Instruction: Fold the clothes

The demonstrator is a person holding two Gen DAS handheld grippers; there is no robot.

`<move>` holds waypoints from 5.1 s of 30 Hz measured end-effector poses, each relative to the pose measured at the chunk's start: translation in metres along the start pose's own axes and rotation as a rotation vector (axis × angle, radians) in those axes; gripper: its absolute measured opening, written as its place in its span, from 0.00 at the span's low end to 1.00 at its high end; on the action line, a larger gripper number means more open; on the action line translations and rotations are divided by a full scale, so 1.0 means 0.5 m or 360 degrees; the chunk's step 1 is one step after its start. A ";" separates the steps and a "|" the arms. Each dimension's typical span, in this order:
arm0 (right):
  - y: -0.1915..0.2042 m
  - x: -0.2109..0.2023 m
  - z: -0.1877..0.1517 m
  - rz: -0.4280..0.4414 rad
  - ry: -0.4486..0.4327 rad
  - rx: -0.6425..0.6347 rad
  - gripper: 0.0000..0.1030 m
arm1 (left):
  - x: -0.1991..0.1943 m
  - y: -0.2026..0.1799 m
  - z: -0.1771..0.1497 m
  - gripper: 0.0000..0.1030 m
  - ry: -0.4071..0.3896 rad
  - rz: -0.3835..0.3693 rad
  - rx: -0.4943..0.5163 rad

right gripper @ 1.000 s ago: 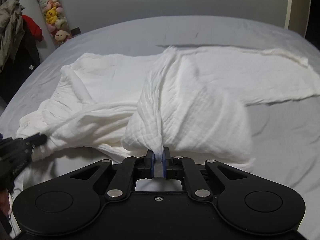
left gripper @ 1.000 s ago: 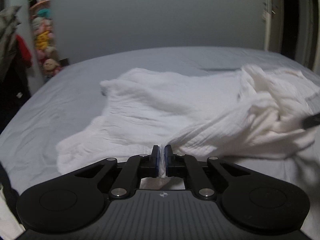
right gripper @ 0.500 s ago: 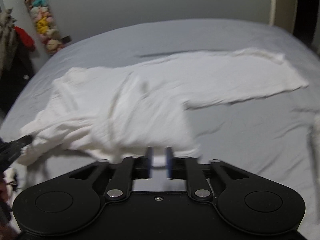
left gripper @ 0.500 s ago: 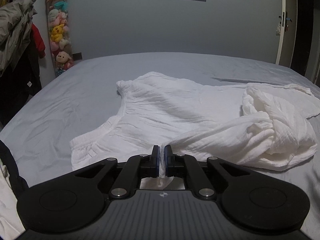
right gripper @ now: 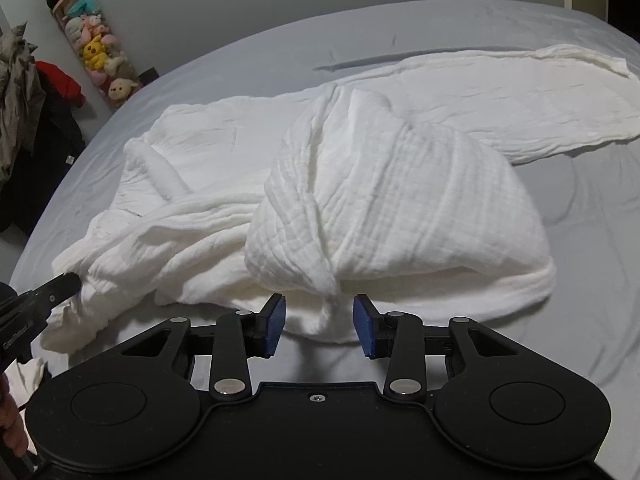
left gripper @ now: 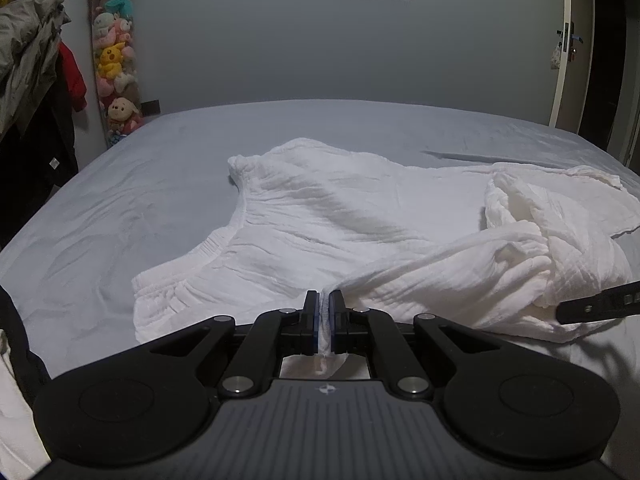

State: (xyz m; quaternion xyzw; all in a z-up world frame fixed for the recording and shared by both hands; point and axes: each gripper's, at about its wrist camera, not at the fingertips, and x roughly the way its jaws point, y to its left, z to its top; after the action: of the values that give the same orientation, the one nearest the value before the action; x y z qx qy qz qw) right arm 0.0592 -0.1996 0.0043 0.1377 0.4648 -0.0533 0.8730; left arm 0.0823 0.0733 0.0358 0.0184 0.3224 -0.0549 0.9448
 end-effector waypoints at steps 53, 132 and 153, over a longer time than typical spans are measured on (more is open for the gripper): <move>-0.361 -0.407 0.173 -0.1210 -0.0278 -0.0361 0.02 | -0.074 -0.040 -0.008 0.04 0.0006 -0.0007 0.0215; -0.462 -0.165 -0.077 -0.0992 0.0534 -0.1028 0.01 | 0.067 0.136 -0.013 0.10 0.0283 0.0415 -0.0457; -0.498 -0.455 0.059 -0.1432 0.0131 -0.0865 0.01 | -0.109 0.131 0.087 0.09 0.0121 0.0417 -0.0207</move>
State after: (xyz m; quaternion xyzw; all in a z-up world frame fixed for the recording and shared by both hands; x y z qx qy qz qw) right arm -0.1000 -0.4543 0.1604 -0.3049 0.5090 -0.2950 0.7490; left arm 0.0735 0.1404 0.1037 0.0010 0.3557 0.0908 0.9302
